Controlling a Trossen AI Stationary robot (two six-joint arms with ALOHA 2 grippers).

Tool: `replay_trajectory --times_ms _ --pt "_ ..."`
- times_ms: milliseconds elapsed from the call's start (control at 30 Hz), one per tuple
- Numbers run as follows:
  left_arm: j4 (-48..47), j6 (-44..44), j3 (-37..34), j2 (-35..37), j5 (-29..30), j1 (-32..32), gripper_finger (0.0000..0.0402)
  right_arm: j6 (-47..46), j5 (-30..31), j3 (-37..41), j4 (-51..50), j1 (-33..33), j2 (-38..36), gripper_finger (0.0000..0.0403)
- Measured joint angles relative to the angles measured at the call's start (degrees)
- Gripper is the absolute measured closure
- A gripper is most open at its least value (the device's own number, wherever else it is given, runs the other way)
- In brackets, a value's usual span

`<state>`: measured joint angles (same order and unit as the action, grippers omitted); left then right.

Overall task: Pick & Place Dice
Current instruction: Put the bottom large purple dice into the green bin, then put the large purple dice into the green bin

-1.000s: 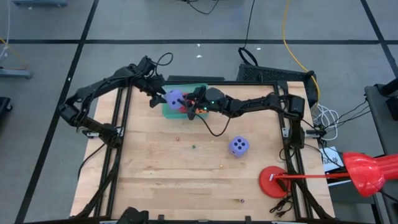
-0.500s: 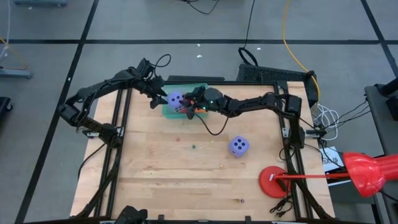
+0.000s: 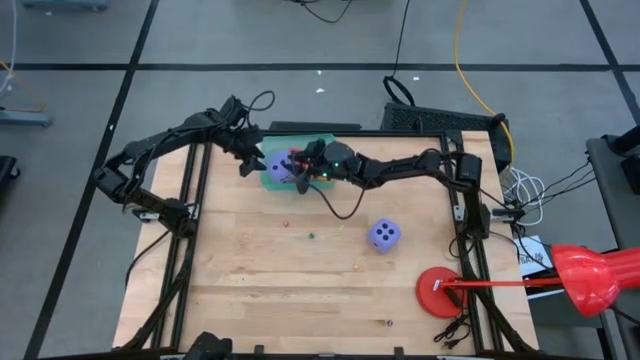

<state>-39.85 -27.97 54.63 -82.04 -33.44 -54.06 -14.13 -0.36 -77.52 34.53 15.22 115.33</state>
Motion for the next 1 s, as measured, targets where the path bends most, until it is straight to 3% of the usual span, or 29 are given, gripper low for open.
replay_trajectory --times_ms 433,700,1000 --pt "-2.97 0.69 -0.02 1.82 3.53 -0.02 0.0135 -0.02 -2.18 0.00 -0.05 0.05 0.00 0.0250" --pt "-3.52 2.71 -0.04 10.83 5.95 -0.01 0.0135 1.64 -3.13 0.07 -1.36 0.05 -2.69 0.0250" --pt "-1.88 6.05 -0.04 17.53 6.03 1.39 0.0135 3.59 -2.93 0.07 -10.68 -0.26 -8.69 0.0250"
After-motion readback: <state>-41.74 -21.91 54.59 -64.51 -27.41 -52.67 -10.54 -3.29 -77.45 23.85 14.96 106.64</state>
